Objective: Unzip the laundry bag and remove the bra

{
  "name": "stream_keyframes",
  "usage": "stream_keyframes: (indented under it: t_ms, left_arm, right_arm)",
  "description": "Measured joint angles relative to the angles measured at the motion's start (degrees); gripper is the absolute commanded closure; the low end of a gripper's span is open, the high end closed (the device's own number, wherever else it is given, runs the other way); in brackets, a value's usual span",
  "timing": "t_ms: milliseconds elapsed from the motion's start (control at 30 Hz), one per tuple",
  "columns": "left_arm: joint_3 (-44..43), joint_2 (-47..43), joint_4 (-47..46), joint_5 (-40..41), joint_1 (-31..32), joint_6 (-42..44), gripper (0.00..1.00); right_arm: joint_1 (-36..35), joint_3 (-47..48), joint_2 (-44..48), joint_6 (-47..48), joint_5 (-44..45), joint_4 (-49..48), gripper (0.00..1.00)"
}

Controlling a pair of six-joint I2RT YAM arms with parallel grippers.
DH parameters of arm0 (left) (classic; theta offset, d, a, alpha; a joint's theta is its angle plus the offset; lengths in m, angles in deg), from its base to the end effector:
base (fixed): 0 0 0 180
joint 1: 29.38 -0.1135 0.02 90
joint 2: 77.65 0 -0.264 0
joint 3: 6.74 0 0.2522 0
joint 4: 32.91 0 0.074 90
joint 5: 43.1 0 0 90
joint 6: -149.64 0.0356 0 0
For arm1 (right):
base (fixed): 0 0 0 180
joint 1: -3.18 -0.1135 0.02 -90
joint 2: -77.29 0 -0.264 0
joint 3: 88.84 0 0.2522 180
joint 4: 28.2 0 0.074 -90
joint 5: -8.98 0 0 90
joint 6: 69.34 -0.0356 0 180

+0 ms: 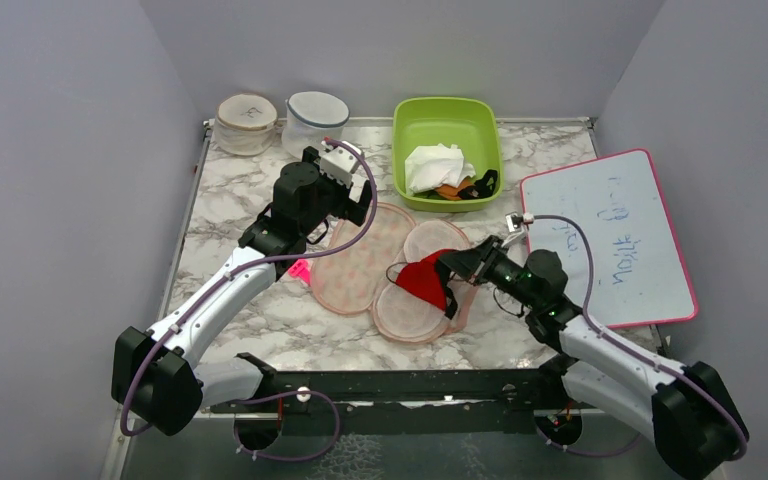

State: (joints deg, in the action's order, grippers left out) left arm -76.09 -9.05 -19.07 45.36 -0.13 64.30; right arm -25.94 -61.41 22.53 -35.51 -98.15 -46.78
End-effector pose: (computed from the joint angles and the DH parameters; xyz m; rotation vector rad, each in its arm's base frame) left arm 0.2461 -0.1389 0.3378 0.5467 1.7269 -0.3301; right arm 0.1683 0.1058 0.1969 0.2058 1.9060 1.3156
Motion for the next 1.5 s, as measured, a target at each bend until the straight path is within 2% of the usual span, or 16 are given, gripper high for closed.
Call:
stream_keyframes:
  t_ms: [267,500,800,1033,1233,1500]
  left_arm:
    - [0.0,0.0,0.0,0.0,0.0,0.0,0.02]
    - [0.0,0.0,0.0,0.0,0.0,0.0,0.02]
    - [0.0,0.0,0.0,0.1,0.0,0.2,0.02]
    - [0.0,0.0,0.0,0.1,0.0,0.3,0.02]
    - [0.0,0.2,0.0,0.1,0.0,0.4,0.02]
    - [0.0,0.9,0.0,0.1,0.0,0.4,0.02]
  right_arm:
    - [0.0,12.7,8.3,14.8,-0.7,10.2,0.99]
    - [0.0,22.1,5.6,23.5,3.4,16.5,0.99]
    - [0.0,43.7,-12.6,31.4,12.5,23.4,0.99]
    - [1.4,53.9,-27.3,36.4,19.5,24.4,0.99]
    - [5.9,64.0,-39.4,39.7,21.0,23.5,0.99]
    - [8.4,79.9,-58.3,52.5,24.2,18.8,0.99]
